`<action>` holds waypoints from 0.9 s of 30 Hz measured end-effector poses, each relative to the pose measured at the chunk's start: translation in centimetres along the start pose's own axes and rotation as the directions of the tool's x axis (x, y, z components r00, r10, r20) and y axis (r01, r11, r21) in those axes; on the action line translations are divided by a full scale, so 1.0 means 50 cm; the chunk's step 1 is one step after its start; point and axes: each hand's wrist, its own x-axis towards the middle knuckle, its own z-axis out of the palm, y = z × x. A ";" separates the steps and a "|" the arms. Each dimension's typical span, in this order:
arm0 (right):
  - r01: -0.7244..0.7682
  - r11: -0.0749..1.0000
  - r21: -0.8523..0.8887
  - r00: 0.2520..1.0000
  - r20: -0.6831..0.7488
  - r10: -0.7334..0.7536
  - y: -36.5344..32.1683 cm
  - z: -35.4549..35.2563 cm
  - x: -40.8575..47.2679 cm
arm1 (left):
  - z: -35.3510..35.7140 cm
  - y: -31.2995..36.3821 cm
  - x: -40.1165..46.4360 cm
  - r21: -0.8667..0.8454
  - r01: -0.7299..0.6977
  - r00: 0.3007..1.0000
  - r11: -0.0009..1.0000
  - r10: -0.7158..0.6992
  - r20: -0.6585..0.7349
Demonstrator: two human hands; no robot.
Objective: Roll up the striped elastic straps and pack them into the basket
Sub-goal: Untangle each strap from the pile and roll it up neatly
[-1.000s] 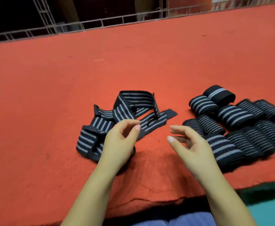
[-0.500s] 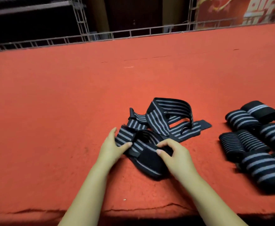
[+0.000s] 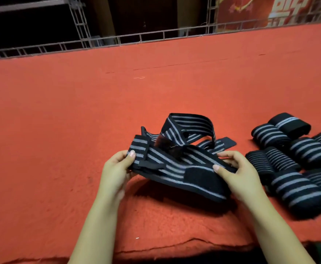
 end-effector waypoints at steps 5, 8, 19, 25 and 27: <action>-0.023 1.000 -0.020 1.000 -0.004 0.023 0.006 -0.009 0.001 | 0.000 0.038 -0.020 -0.025 -0.133 0.990 0.991 0.134 0.031; -0.050 0.995 -0.085 0.986 0.154 0.063 0.011 0.000 -0.006 | 0.000 0.039 -0.038 0.025 -0.101 0.989 0.995 0.097 0.113; -0.087 0.942 -0.324 0.969 0.190 0.155 0.007 0.048 0.036 | -0.020 -0.011 -0.063 0.254 -0.003 0.989 0.967 -0.035 0.147; -0.105 0.993 -0.047 0.978 0.174 0.112 -0.002 0.060 0.054 | -0.002 -0.001 -0.073 0.144 -0.068 0.978 0.987 0.037 0.208; -0.148 0.963 0.224 0.972 0.210 0.101 -0.018 0.059 0.044 | 0.005 0.008 -0.078 0.030 0.007 0.967 1.000 -0.015 0.255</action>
